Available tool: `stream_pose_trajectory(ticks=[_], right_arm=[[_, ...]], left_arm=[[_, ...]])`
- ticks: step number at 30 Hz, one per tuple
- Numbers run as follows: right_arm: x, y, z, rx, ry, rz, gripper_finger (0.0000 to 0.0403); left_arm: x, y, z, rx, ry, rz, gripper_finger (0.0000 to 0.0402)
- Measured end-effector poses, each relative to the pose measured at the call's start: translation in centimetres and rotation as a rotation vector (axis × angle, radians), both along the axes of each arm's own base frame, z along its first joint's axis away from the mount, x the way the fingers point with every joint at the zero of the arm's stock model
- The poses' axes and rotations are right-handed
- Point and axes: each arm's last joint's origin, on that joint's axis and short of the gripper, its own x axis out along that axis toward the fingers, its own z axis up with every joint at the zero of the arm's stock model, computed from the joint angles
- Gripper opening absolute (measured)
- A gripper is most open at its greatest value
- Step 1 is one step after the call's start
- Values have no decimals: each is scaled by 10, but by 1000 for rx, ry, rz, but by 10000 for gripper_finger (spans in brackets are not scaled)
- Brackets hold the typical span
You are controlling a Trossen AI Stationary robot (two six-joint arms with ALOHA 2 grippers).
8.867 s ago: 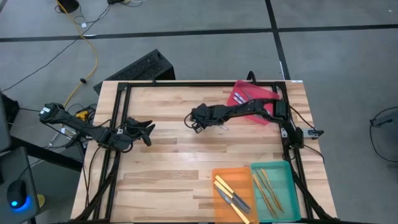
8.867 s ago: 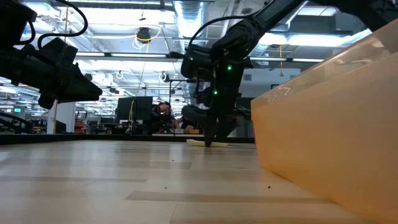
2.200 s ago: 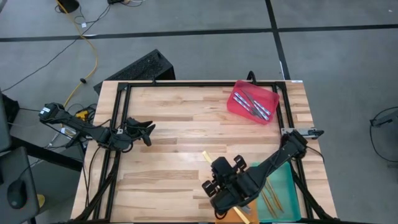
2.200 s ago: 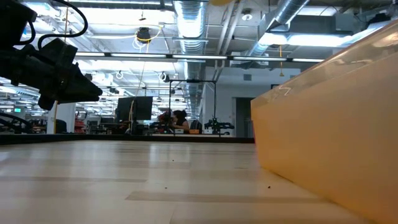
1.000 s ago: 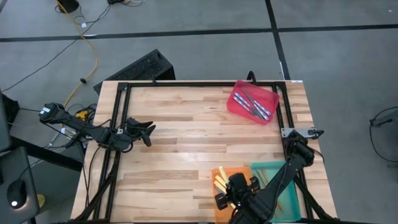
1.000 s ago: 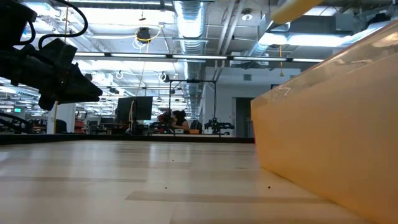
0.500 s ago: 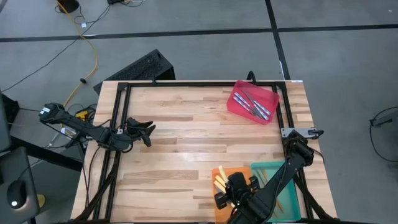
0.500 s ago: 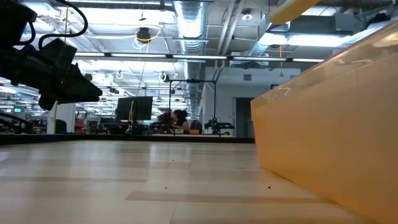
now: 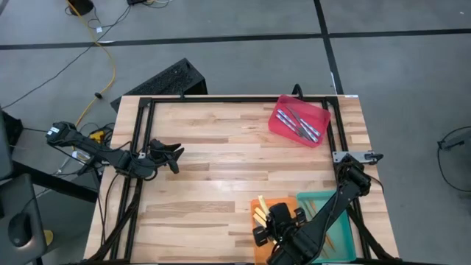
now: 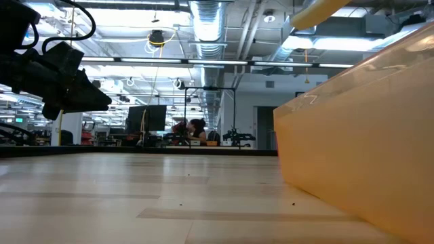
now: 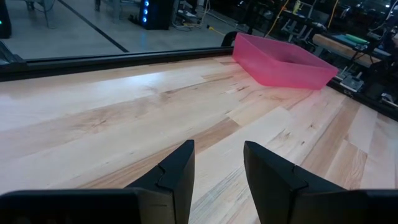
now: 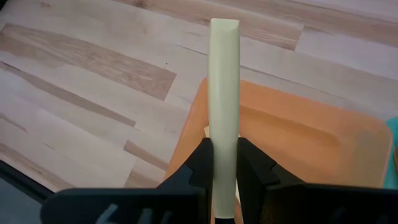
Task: Sort silverware by color (type)
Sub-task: Put the yellow knife into the orange bin
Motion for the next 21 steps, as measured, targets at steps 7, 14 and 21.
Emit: stream_pose_trajectory(ticks=[7,14,21], right_arm=[[0,0,0,0,1,1,58],[1,0,0,3,-5,1,58],[1,0,0,5,-7,2,58]], left_arm=[[0,0,0,-1,-1,0,122],[0,0,0,-4,-3,1,122],[0,0,0,-4,-4,1,122]])
